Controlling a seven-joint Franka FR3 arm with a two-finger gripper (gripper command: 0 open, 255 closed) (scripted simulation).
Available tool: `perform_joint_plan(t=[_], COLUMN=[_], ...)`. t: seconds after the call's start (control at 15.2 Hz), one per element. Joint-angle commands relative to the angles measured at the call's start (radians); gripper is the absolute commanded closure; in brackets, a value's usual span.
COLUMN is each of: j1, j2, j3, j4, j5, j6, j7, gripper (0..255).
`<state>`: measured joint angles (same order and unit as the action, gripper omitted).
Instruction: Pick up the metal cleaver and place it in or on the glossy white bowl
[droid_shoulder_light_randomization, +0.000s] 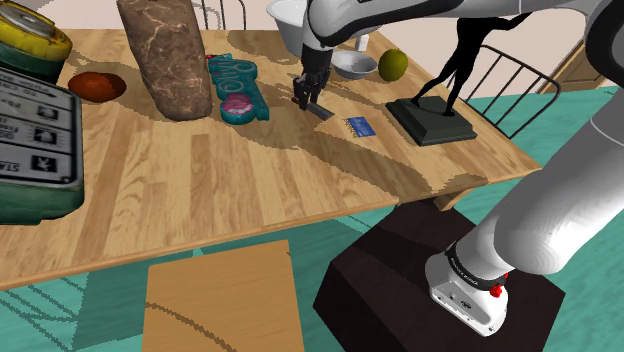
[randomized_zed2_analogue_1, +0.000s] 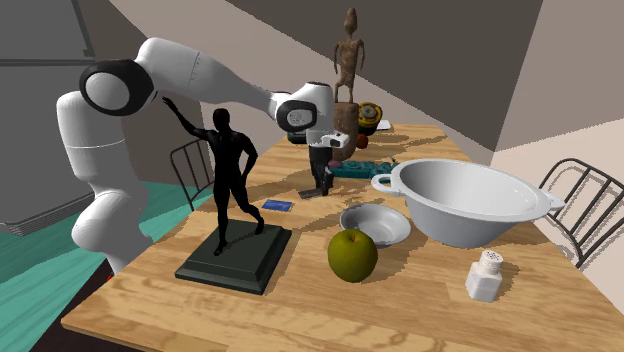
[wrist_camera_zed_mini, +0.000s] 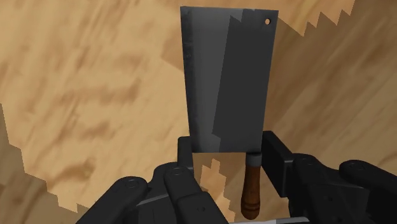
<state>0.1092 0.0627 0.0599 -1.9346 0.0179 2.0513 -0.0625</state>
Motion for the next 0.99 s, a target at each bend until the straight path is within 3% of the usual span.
perform_joint_plan(t=[0.0, 0.92], j1=[0.002, 0.001], j2=[-0.005, -0.036], j3=[0.002, 0.002], j4=[-0.016, 0.136], j5=[0.004, 0.004], j6=[0.004, -0.179], j7=[-0.004, -0.001], gripper=[255, 255])
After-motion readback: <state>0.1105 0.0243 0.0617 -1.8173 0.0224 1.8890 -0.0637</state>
